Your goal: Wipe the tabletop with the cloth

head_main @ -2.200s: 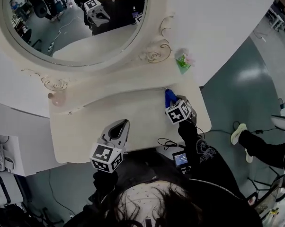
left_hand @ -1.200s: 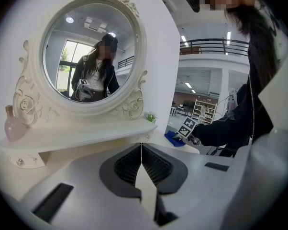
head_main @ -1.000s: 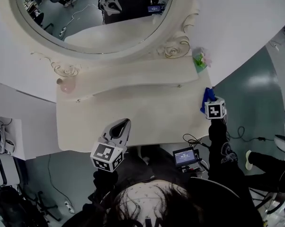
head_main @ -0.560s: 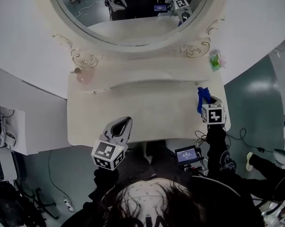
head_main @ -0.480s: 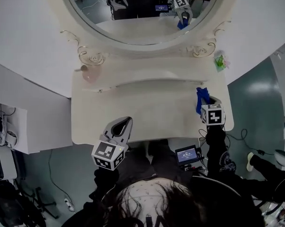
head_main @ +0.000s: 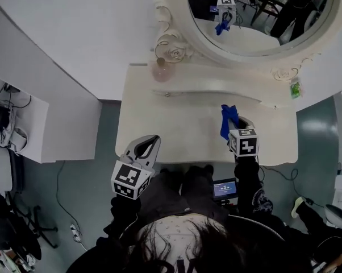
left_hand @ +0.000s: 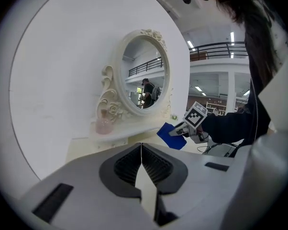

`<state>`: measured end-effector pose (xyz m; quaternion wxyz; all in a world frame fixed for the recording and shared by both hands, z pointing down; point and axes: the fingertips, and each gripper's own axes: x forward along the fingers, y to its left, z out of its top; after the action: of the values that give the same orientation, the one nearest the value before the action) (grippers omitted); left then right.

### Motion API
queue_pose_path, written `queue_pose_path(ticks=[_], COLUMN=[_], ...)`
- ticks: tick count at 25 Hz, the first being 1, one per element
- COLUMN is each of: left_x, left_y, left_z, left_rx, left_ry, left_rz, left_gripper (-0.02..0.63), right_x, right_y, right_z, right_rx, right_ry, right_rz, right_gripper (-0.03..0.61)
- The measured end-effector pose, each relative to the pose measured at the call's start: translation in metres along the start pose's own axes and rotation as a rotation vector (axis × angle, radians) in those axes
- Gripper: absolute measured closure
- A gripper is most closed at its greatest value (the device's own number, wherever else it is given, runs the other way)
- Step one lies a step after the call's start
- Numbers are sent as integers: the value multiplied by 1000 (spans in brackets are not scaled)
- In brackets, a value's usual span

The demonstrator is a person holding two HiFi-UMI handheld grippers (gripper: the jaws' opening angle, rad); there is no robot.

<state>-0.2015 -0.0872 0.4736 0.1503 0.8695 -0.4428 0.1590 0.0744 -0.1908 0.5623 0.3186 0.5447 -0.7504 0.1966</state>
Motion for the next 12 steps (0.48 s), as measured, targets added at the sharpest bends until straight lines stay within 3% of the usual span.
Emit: queue_pose_path(ticks=[12], left_x=[-100], left_y=[73], left_z=[-43], left_rx=[-109], left_ry=[-33], left_rz=[181], left_gripper=[612], right_x=[56], right_y=[263], right_z=[65], right_rx=[-218], right_ry=[-50], right_rz=[314], right_gripper=[505])
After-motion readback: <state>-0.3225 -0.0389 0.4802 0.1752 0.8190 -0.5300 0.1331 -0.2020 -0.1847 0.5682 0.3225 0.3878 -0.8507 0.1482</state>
